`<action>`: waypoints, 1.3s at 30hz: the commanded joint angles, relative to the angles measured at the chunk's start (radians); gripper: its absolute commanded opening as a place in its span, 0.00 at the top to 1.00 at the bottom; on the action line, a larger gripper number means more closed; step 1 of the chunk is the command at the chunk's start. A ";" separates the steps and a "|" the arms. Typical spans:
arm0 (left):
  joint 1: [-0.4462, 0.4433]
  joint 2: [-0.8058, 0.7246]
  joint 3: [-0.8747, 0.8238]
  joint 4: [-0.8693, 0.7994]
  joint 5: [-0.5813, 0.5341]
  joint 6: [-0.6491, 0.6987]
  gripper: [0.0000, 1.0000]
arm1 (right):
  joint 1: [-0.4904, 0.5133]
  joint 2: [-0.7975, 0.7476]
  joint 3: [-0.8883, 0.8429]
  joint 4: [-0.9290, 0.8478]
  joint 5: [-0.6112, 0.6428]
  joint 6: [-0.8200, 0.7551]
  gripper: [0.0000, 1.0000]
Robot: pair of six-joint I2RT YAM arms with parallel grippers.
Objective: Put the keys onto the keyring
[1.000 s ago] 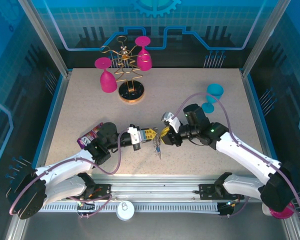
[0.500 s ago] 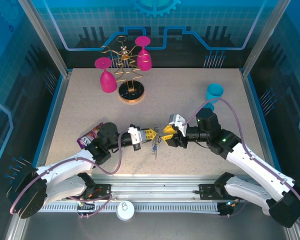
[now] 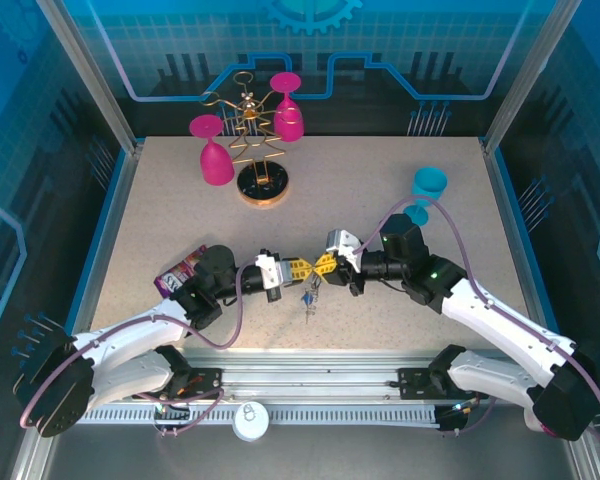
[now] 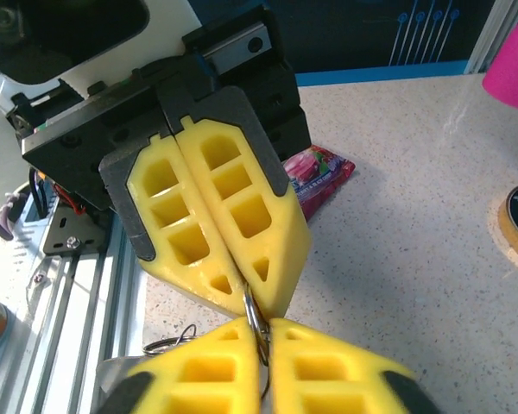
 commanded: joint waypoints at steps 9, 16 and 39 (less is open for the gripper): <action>-0.002 0.000 0.032 -0.067 -0.016 0.042 0.87 | 0.048 0.033 0.142 -0.245 0.019 -0.180 1.00; -0.007 0.019 0.087 -0.212 -0.051 0.101 0.85 | 0.110 0.131 0.308 -0.510 0.099 -0.313 1.00; -0.015 0.010 0.036 -0.073 -0.019 0.058 1.00 | 0.008 0.014 0.122 -0.248 0.060 0.021 0.64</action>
